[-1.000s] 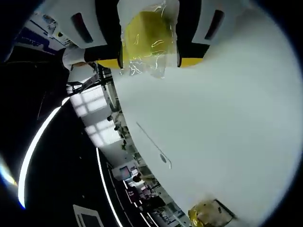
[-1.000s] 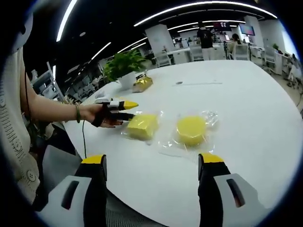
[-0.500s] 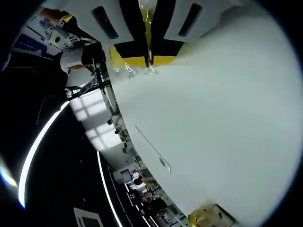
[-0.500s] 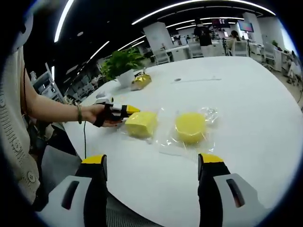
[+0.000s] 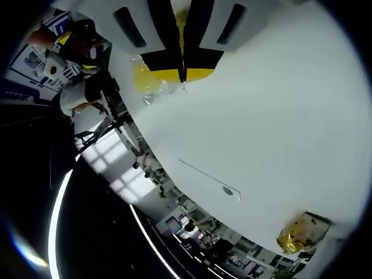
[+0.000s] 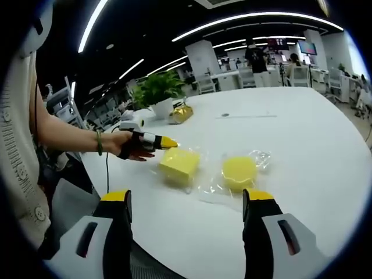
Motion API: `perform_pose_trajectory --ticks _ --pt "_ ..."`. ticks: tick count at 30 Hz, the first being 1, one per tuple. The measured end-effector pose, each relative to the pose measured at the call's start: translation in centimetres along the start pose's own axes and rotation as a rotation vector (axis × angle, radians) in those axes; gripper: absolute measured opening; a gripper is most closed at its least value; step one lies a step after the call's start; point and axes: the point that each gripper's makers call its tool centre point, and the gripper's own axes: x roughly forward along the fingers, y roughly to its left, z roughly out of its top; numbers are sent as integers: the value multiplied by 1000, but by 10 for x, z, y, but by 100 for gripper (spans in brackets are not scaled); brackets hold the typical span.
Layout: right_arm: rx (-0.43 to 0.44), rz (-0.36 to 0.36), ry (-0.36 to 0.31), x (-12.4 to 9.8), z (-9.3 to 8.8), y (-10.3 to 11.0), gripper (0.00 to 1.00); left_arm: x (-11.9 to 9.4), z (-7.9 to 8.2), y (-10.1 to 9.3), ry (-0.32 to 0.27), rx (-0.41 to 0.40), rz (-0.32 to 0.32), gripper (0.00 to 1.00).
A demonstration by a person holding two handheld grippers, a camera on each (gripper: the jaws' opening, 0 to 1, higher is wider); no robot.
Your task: Compare the silicone blocks by pressing each to a similar depth, holding the contact briefly, and releasing to observe deformation and rebound differences across the visible hardness samples.
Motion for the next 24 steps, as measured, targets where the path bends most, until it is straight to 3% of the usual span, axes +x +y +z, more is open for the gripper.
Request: perform_pose_trajectory --ticks 11,14,17,19,24 --pt "-57 20 -74 -19 16 20 73 -17 1 -57 -7 116 -16 0" --pt "-74 27 -90 -24 19 26 73 -22 -3 -72 13 210 -13 0" --pt "-83 37 -113 -28 20 31 73 -24 -11 -99 36 259 -86 0" --pt "-83 40 -121 -30 20 32 73 -25 -16 -106 49 305 -85 0" --pt "-88 52 -106 -32 17 34 76 -30 -18 -122 46 305 -101 0"
